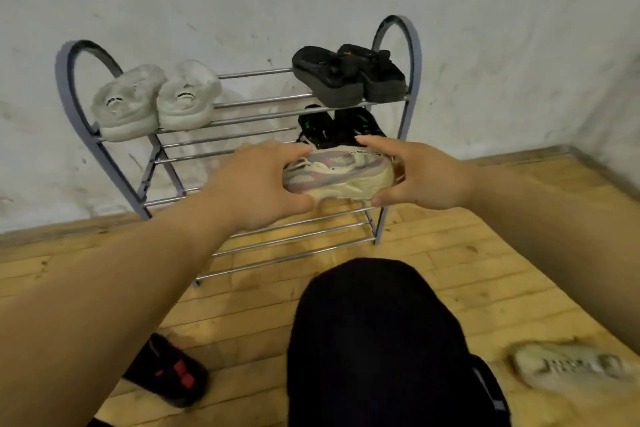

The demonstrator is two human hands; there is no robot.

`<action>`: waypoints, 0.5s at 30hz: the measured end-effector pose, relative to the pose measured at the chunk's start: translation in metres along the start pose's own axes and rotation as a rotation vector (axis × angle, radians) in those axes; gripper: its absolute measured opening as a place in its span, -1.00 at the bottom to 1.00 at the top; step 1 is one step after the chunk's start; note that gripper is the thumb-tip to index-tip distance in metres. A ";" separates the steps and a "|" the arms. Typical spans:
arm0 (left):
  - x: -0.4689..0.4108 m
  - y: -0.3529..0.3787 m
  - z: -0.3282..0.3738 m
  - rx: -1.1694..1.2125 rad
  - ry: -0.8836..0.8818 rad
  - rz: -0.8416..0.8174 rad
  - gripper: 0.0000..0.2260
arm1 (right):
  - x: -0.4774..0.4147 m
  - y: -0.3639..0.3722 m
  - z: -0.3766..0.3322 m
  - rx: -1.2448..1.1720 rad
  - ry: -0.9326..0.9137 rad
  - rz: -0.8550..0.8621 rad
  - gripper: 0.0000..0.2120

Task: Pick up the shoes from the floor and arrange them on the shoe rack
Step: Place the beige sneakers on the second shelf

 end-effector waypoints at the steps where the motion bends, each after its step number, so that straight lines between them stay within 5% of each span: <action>1: -0.009 0.008 0.025 -0.026 0.039 -0.015 -0.18 | 0.020 -0.012 0.016 0.018 0.031 0.040 -0.06; 8: -0.054 0.113 0.194 -0.199 0.281 -0.225 -0.22 | 0.157 -0.043 0.144 0.073 0.256 0.118 -0.06; 15: -0.056 0.203 0.246 -0.269 0.417 -0.410 -0.18 | 0.228 -0.004 0.207 -0.051 0.334 0.173 -0.13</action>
Point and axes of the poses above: each hand's wrist, its own x-axis away from the middle knuckle, its own y-axis out of the palm, z = x × y, the point moved 10 cm from there along -x, towards the middle knuckle, and after that the axes turned 9 degrees about -y, right-handed, at the moved point
